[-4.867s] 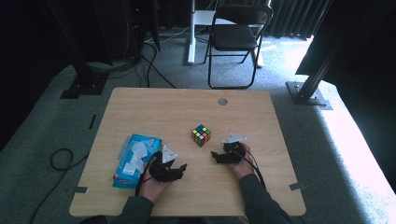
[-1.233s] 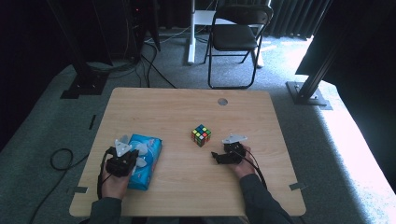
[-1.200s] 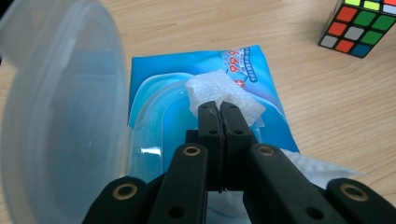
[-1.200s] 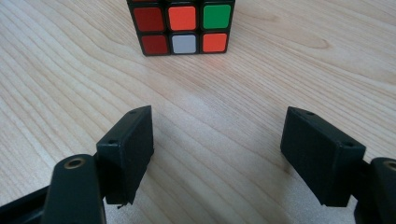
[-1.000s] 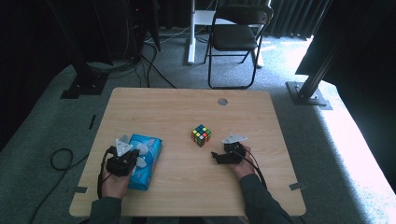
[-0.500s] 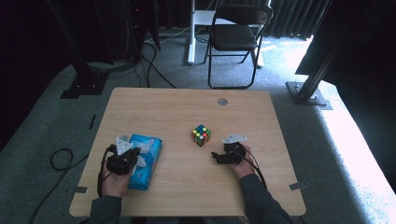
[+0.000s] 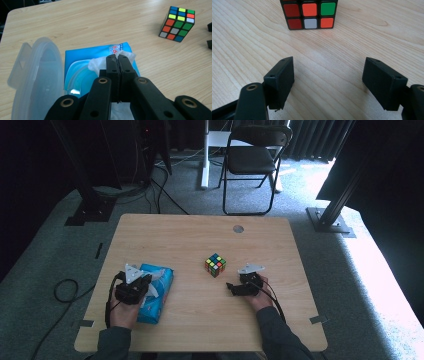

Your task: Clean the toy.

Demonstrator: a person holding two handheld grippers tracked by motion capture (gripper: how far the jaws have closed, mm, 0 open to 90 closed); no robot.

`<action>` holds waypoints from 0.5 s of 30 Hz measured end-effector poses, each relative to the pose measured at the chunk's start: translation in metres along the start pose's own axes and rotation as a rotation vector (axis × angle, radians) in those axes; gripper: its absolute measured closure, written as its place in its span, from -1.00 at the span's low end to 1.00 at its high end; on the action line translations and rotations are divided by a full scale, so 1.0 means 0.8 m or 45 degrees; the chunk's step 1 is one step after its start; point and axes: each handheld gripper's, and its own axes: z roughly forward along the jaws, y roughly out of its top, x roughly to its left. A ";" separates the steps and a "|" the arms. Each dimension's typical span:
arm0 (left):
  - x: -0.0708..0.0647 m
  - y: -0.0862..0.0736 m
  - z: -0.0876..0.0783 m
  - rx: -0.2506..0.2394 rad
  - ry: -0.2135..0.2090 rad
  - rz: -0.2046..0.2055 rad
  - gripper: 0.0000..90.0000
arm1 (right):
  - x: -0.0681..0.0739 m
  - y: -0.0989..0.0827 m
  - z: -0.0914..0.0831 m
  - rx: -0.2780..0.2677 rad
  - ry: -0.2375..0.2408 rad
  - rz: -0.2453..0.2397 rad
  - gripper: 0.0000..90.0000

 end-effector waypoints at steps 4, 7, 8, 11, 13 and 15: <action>-0.001 0.004 -0.001 -0.010 -0.002 0.003 0.98 | 0.000 0.000 0.000 -0.001 0.000 -0.002 -0.44; 0.000 0.005 -0.002 -0.017 -0.007 -0.004 0.98 | 0.000 0.000 0.000 -0.001 0.000 -0.001 -0.44; 0.001 0.006 -0.003 -0.018 -0.009 -0.006 0.98 | 0.000 0.000 0.000 -0.001 0.000 -0.001 -0.44; 0.002 0.007 -0.004 -0.025 -0.013 -0.009 0.98 | 0.000 0.000 0.000 -0.001 0.000 -0.001 -0.44; 0.002 0.009 -0.004 -0.028 -0.014 -0.008 0.98 | 0.000 0.000 0.000 -0.001 0.000 -0.001 -0.44; 0.001 0.011 -0.004 -0.031 -0.016 -0.006 0.98 | 0.000 0.000 0.000 -0.001 0.000 -0.002 -0.44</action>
